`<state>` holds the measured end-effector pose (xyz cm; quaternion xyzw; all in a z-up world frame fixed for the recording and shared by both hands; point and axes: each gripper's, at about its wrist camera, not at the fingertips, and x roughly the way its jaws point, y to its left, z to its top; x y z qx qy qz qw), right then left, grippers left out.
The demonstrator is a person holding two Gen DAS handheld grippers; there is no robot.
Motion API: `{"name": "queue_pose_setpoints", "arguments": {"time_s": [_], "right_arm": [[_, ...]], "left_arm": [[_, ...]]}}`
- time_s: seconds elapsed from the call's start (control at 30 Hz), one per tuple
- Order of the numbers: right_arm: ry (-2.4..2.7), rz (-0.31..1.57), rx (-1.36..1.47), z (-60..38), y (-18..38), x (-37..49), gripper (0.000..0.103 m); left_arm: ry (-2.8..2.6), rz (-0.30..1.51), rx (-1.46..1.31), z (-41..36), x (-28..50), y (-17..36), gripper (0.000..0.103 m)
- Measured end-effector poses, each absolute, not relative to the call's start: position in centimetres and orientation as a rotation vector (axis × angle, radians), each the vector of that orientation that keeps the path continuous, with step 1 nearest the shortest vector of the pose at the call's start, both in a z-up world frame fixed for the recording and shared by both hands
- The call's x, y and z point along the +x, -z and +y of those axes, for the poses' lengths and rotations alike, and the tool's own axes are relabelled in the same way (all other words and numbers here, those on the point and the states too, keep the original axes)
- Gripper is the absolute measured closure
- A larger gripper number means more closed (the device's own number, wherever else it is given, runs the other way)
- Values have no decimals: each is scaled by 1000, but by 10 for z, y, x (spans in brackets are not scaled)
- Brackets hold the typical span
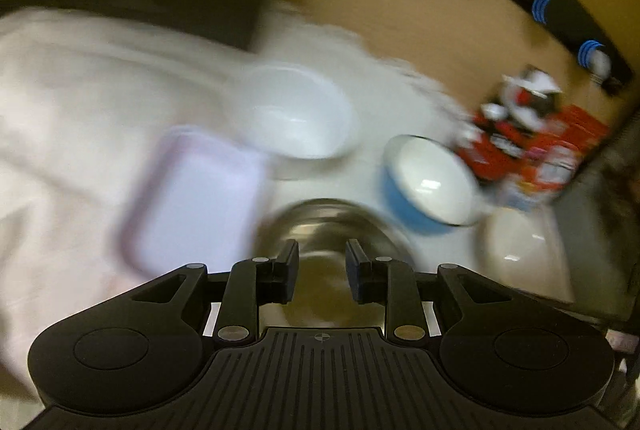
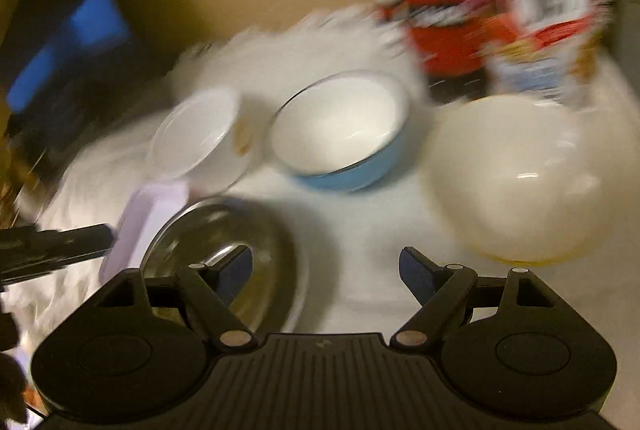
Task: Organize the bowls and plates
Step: 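Lift the steel bowl with both grippers and carry it toward the floral plate, then lower the steel bowl onto the floral plate and open both grippers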
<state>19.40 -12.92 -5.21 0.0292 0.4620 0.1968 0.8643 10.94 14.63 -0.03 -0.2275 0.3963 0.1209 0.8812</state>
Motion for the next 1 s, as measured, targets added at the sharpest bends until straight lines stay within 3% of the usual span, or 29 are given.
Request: {"name": "queue_pose_setpoints", "arguments": {"time_s": [0.23, 0.33, 0.63, 0.73, 0.87, 1.0], "right_arm": [[-461, 1009, -15, -89, 75, 221, 37], [-448, 1023, -44, -82, 82, 222, 37], [-468, 1123, -74, -63, 116, 215, 48], [-465, 1135, -86, -62, 116, 215, 49], [-472, 1149, -44, -73, 107, 216, 52], [-452, 1123, -76, -78, 101, 214, 52]], "left_arm": [[-298, 975, -647, 181, 103, 51, 75], [-283, 999, -648, 179, 112, 68, 68], [-204, 1057, -618, 174, 130, 96, 69], [-207, 1075, -590, 171, 140, 99, 66], [-192, 1080, -569, 169, 152, 100, 50], [-172, 1072, -551, 164, 164, 101, 47]]}}
